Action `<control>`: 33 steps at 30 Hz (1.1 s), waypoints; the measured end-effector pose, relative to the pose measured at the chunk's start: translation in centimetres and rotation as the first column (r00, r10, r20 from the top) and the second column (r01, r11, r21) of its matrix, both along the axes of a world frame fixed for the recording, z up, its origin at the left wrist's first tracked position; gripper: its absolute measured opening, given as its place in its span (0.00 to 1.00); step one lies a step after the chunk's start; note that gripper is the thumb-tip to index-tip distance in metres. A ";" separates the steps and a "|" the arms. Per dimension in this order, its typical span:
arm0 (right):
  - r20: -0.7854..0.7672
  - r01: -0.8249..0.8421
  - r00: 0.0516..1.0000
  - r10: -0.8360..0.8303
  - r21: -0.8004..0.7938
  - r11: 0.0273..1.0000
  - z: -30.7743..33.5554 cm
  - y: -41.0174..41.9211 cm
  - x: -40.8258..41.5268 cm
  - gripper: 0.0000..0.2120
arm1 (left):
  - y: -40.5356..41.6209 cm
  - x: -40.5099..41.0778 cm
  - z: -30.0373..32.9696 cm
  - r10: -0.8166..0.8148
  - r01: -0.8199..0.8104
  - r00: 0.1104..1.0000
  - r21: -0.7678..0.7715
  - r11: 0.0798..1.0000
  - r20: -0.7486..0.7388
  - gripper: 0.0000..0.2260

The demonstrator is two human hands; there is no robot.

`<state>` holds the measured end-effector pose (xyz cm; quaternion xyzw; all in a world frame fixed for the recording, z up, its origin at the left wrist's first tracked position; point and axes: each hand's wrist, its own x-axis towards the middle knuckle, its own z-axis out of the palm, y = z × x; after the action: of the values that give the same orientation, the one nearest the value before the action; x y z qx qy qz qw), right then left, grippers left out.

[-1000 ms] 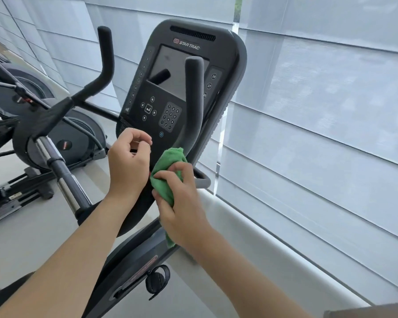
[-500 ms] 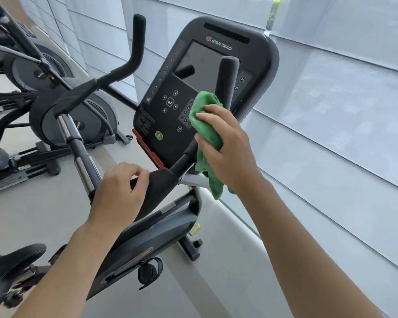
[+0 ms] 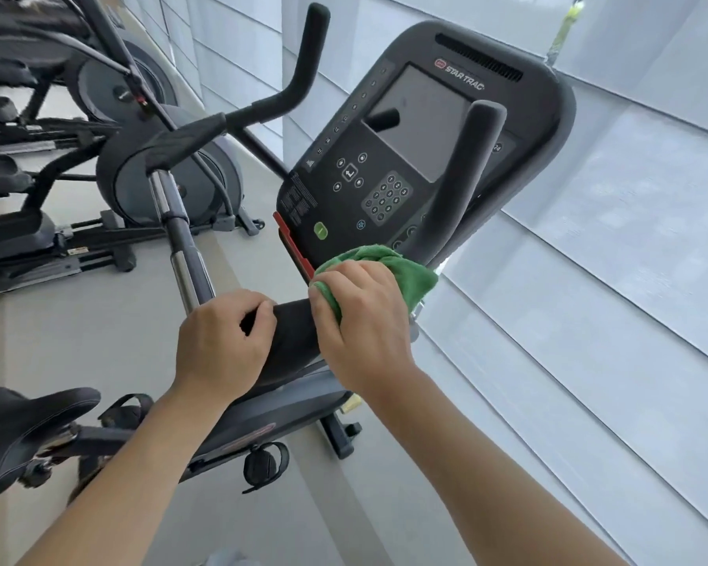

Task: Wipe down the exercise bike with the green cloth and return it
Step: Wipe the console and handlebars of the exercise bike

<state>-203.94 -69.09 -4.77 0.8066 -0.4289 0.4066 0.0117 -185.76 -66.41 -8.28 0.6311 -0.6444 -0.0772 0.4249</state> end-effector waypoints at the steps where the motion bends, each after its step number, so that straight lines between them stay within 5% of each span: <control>1: -0.026 -0.048 0.999 0.047 -0.038 0.998 0.0 -0.5 -0.6 0.11 | 0.0 0.1 -0.1 -0.001 0.001 1.000 0.003 1.000 0.000 0.16; 5: -0.320 -0.359 0.901 0.292 -0.178 0.916 1.8 -4.4 -4.3 0.11 | 0.0 0.4 -0.2 -0.022 0.022 1.000 0.003 1.000 0.012 0.16; 7: -0.390 -0.374 0.876 0.283 -0.179 0.910 2.6 -5.8 -4.9 0.14 | 0.0 0.4 -0.1 -0.027 0.027 1.000 0.001 1.000 0.009 0.16; 9: -0.321 -0.296 0.920 0.226 -0.188 0.937 2.3 -5.5 -4.5 0.13 | 0.1 0.3 -0.1 -0.019 0.019 1.000 -0.003 1.000 0.009 0.16; 12: -0.024 -0.060 0.998 0.057 -0.119 0.991 0.8 -3.3 -2.1 0.10 | 0.2 0.2 -0.1 -0.005 0.005 1.000 -0.012 1.000 0.004 0.16; 15: 0.139 0.187 0.973 -0.184 -0.013 0.982 0.7 -1.6 0.6 0.16 | 0.2 0.1 0.0 0.014 -0.015 1.000 -0.028 1.000 -0.019 0.15; 26: -0.114 0.237 0.965 -0.236 0.000 0.971 1.2 0.8 1.5 0.17 | 0.6 0.4 -0.2 0.020 -0.066 0.966 -0.171 0.983 -0.259 0.12; 33: -0.248 0.432 0.863 -0.439 -0.086 0.898 0.7 2.8 4.1 0.11 | 1.0 4.9 -0.2 -0.331 0.326 0.916 -0.061 0.944 -0.229 0.11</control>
<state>-199.89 -66.30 -4.06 0.7351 -0.5889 0.2894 0.1705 -180.90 -65.41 -8.52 0.4959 -0.6868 -0.2149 0.4861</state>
